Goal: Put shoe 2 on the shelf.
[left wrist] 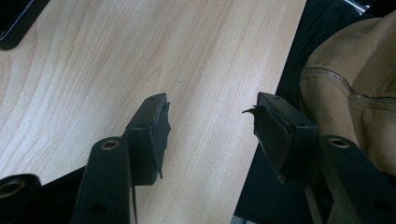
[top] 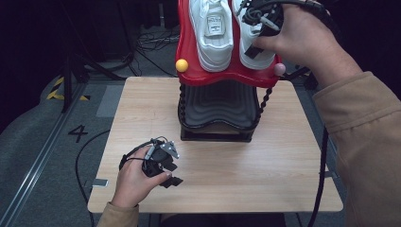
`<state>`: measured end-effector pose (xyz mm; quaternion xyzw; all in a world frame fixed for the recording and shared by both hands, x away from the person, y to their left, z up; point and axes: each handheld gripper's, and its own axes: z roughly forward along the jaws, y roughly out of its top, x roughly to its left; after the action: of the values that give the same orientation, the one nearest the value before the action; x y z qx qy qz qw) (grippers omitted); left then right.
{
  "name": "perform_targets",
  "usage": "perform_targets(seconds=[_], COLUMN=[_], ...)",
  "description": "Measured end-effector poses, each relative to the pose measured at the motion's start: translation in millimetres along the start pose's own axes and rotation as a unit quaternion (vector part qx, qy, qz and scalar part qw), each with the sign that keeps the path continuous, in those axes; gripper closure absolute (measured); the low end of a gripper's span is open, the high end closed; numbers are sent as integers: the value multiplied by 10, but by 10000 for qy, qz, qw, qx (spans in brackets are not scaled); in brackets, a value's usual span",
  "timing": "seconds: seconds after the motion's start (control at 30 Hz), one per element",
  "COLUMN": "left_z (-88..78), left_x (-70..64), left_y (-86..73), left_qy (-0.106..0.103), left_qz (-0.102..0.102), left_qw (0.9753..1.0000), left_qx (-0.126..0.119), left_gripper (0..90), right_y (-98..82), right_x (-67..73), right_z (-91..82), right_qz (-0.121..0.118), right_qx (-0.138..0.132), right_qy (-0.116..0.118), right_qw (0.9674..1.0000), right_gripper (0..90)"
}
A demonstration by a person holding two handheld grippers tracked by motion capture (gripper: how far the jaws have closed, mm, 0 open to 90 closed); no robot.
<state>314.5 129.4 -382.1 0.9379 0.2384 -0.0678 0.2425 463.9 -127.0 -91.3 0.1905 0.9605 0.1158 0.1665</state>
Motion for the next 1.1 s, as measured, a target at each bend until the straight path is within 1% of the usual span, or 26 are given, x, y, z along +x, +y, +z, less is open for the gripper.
perform_targets(seconds=[0.1,0.23,0.3,0.33,0.37,0.43,0.47,0.57,0.67,0.7,0.8,0.9,0.97,1.03,1.1], left_z=[8,0,2,7,8,18,21,24,23,25,21,19,7,10,9], left_x=[5,-3,-2,4,-1,-3,-1,-11,-9,-7,-5,-5,-9,-1,3], left_y=[2,-2,-2,1,0,7,11,17,15,11,6,4,2,0,-4], left_qy=[10,8,9,9,19,42,16,9,12,16,42,39,28,27,15], left_qz=[41,-6,-6,36,7,21,51,32,34,29,26,28,0,39,26], left_qw=[10000,10000,10000,10000,10000,10000,10000,10000,10000,10000,10000,10000,10000,10000,10000], left_qx=[-26,1,2,-23,-9,-17,1,29,29,6,-14,-17,18,-25,-28], left_gripper=[460,458,458,458,458,458,458,458,458,457,458,458,458,458,458], right_y=[15,23,17,13,7,1,2,15,26,43,65,80,88,83,82], right_x=[22,49,43,40,42,46,50,54,52,56,65,62,37,11,16], right_z=[32,78,105,121,138,172,191,230,258,292,298,310,357,372,373], right_qz=[-46,-102,-108,-120,-137,-149,-161,-209,-209,-211,-206,-216,-215,-158,-135], right_qx=[-71,-133,-118,-106,-112,-143,-161,-125,-117,-100,-51,-67,-37,-89,-82], right_qy=[5,-47,-29,-29,-33,-2,-6,-37,-22,-4,-35,-100,-212,-176,-134], right_qw=[10000,9998,9999,9999,9998,9998,9997,9997,9997,9997,9998,9997,9995,9997,9998], right_gripper=[749,742,740,738,734,728,728,730,734,735,735,734,734,735,731])
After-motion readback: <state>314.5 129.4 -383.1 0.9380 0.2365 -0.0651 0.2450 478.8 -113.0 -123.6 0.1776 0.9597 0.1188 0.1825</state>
